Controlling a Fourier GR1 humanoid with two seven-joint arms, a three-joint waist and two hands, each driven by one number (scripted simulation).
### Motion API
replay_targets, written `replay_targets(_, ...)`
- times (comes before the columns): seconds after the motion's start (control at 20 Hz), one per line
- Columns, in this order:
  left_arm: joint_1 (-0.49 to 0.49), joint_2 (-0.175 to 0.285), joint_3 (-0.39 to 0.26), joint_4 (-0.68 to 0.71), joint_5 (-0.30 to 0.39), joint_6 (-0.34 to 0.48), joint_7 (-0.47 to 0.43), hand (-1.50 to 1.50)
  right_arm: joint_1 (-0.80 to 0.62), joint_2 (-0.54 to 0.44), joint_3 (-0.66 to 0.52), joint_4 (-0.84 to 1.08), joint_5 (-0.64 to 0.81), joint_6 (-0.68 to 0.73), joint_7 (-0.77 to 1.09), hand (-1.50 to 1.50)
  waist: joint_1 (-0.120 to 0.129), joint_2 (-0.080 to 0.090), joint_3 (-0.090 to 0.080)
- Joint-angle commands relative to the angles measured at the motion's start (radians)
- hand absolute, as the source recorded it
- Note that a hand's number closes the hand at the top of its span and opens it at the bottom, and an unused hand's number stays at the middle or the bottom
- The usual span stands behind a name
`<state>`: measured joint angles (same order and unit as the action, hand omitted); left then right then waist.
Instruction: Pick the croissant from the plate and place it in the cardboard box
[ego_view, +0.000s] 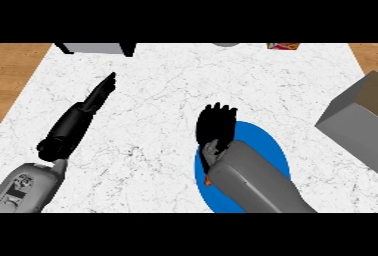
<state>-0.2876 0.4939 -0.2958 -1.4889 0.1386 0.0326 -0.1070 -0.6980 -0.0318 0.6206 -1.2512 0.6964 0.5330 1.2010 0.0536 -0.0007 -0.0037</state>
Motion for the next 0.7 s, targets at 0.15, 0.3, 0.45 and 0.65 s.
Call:
replay_targets(0.15,-0.014,-0.008,0.012,0.035,-0.004,-0.011,-0.008,0.0,-0.037,0.03,0.105,0.108,-0.051,0.009,0.285,-1.5,-0.015,-0.001,0.0)
replay_targets(0.3,-0.005,-0.003,0.019,-0.003,0.005,-0.014,0.017,0.0,-0.112,0.03,0.077,0.166,-0.045,0.005,0.285,-1.5,-0.01,-0.003,0.001)
replay_targets(0.45,-0.002,-0.019,0.004,-0.005,-0.013,-0.003,0.032,0.0,-0.09,0.03,0.103,0.177,-0.058,-0.014,0.286,-1.5,-0.023,-0.004,0.002)
replay_targets(0.65,0.013,-0.016,0.019,0.023,-0.018,-0.016,-0.013,0.0,-0.116,0.03,0.121,0.228,-0.098,-0.028,0.286,-1.5,-0.018,-0.001,0.001)
